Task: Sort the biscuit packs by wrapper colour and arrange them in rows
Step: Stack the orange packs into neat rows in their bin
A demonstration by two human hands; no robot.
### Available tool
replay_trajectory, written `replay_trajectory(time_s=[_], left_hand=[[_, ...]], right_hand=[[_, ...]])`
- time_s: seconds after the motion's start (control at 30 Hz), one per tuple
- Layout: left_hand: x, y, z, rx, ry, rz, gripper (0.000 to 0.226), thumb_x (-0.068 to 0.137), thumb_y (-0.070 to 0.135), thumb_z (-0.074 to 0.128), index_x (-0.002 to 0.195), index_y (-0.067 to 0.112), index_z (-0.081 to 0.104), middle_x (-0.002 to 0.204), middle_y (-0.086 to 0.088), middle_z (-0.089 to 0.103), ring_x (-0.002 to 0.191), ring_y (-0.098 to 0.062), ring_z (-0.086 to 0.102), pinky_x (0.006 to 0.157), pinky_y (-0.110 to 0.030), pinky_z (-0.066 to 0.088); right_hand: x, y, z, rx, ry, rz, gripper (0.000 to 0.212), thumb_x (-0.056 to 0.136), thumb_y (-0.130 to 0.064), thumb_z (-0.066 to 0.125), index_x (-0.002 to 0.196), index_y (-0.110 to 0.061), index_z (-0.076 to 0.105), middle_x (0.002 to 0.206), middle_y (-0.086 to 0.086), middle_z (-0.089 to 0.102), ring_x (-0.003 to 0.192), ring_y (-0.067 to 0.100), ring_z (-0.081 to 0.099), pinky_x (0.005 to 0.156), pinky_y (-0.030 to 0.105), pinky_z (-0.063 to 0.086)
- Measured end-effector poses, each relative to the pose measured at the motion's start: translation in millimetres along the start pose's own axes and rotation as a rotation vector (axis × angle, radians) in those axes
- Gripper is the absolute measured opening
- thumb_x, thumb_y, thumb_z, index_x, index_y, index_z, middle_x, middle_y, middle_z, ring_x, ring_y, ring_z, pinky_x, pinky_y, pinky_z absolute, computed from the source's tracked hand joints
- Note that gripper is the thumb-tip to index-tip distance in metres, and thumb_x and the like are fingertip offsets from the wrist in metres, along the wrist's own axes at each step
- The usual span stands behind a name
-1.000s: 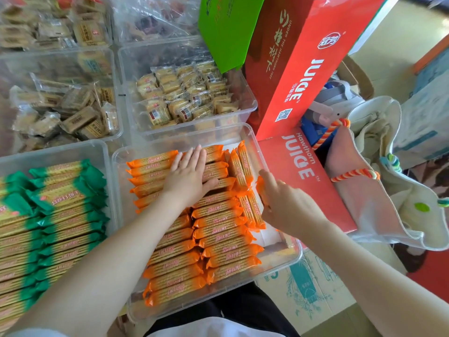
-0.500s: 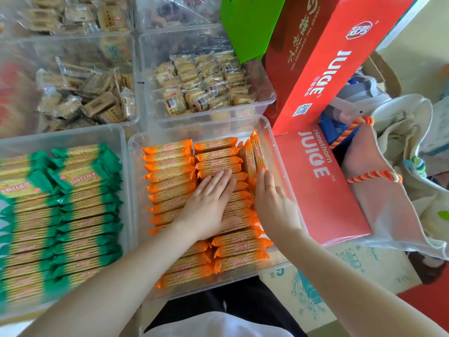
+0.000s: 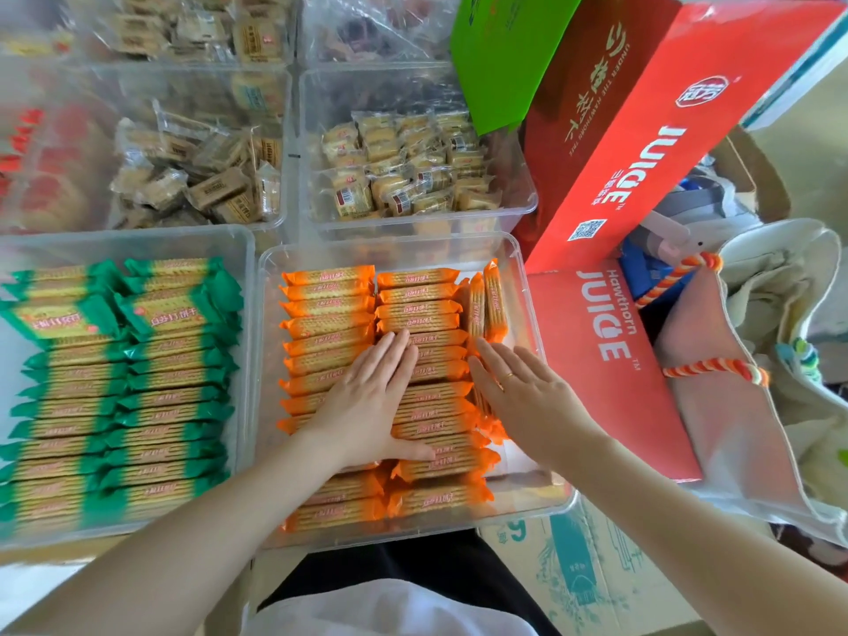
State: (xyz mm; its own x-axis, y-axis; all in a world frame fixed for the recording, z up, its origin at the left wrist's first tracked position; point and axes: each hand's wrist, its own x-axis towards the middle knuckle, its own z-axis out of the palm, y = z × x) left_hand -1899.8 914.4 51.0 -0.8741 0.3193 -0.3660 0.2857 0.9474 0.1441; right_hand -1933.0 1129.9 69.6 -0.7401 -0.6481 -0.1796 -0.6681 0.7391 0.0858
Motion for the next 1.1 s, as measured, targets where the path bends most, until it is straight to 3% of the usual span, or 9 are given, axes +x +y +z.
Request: replay_trajectory(time_s=[0.13, 0.27, 0.4, 0.53, 0.6, 0.67, 0.73, 0.97, 1.1], left_hand=[[2, -1, -4, -0.022, 0.041, -0.015, 0.120, 0.057, 0.090, 0.016, 0.140, 0.014, -0.027, 0.145, -0.002, -0.039, 0.131, -0.014, -0.037, 0.102, -0.029, -0.021], [-14, -8, -4, -0.118, 0.037, -0.060, 0.117, 0.057, 0.092, 0.012, 0.132, 0.016, -0.037, 0.137, 0.001, -0.049, 0.125, -0.013, -0.045, 0.103, -0.028, -0.022], [-51, -12, 2, -0.106, -0.087, -0.149, 0.121, 0.057, 0.091, 0.026, 0.127, 0.017, -0.040, 0.135, 0.000, -0.052, 0.126, -0.016, -0.044, 0.107, -0.031, -0.018], [-75, -5, 11, -0.155, -0.217, -0.239, 0.125, 0.063, 0.083, 0.044, 0.132, 0.019, -0.039, 0.137, -0.001, -0.052, 0.130, -0.017, -0.041, 0.113, -0.036, -0.012], [-76, 1, 13, -0.175, -0.206, -0.266, 0.122, 0.068, 0.078, 0.047, 0.137, 0.017, -0.034, 0.140, -0.003, -0.048, 0.131, -0.017, -0.038, 0.114, -0.037, -0.010], [-75, 4, 14, -0.171, -0.184, -0.277, 0.118, 0.073, 0.074, 0.048, 0.141, 0.015, -0.028, 0.142, -0.004, -0.044, 0.132, -0.017, -0.036, 0.110, -0.033, -0.014], [-75, 3, 16, -0.168, -0.160, -0.278, 0.114, 0.075, 0.072, 0.048, 0.144, 0.016, -0.022, 0.144, -0.004, -0.041, 0.136, -0.018, -0.031, 0.108, -0.030, -0.014], [-77, 1, 19, -0.203, -0.127, -0.280, 0.107, 0.075, 0.071, 0.049, 0.147, 0.022, -0.013, 0.148, 0.001, -0.034, 0.139, -0.015, -0.025, 0.113, -0.033, -0.004], [-87, 5, 14, -0.260, -0.032, -0.245, 0.080, 0.089, 0.060, 0.039, 0.150, 0.024, 0.002, 0.154, 0.004, -0.021, 0.143, -0.013, -0.013, 0.115, -0.031, 0.002]], right_hand=[[7, 5, -2, -0.002, -0.019, 0.007, 0.064, 0.061, -0.016, 0.079, 0.121, -0.003, 0.061, 0.129, 0.016, 0.057, 0.112, 0.028, 0.060, 0.096, 0.040, 0.045], [5, 8, -14, 0.070, -0.093, -0.085, 0.072, 0.086, -0.032, 0.048, 0.148, -0.007, 0.020, 0.156, 0.014, 0.009, 0.144, 0.028, 0.015, 0.113, 0.034, 0.001], [8, -6, -20, 0.218, -0.077, -0.232, 0.073, 0.083, -0.046, 0.027, 0.145, -0.008, 0.028, 0.154, 0.015, 0.019, 0.141, 0.031, 0.022, 0.112, 0.041, 0.010], [15, -25, -12, 0.166, -0.220, -0.370, 0.110, 0.068, -0.082, 0.016, 0.149, -0.011, -0.006, 0.150, 0.009, -0.022, 0.135, 0.023, -0.023, 0.111, 0.039, -0.012], [15, -30, -6, 0.086, -0.234, -0.392, 0.114, 0.067, -0.086, 0.017, 0.149, -0.007, 0.011, 0.154, 0.014, -0.003, 0.141, 0.028, -0.004, 0.115, 0.050, 0.008], [12, -34, -1, 0.065, -0.259, -0.378, 0.103, 0.073, -0.083, 0.022, 0.137, -0.007, 0.046, 0.144, 0.017, 0.040, 0.133, 0.033, 0.037, 0.100, 0.055, 0.038], [10, -35, 3, 0.075, -0.245, -0.375, 0.095, 0.069, -0.082, 0.037, 0.130, -0.012, 0.054, 0.134, 0.014, 0.053, 0.122, 0.031, 0.053, 0.091, 0.051, 0.046], [6, -41, -1, 0.010, -0.147, -0.353, 0.093, 0.075, -0.075, 0.045, 0.147, -0.020, 0.024, 0.152, 0.010, 0.028, 0.136, 0.031, 0.032, 0.107, 0.048, 0.030], [4, -44, -3, 0.089, -0.104, -0.219, 0.091, 0.060, -0.067, 0.067, 0.133, -0.015, 0.050, 0.141, 0.009, 0.047, 0.124, 0.030, 0.050, 0.099, 0.046, 0.042]])
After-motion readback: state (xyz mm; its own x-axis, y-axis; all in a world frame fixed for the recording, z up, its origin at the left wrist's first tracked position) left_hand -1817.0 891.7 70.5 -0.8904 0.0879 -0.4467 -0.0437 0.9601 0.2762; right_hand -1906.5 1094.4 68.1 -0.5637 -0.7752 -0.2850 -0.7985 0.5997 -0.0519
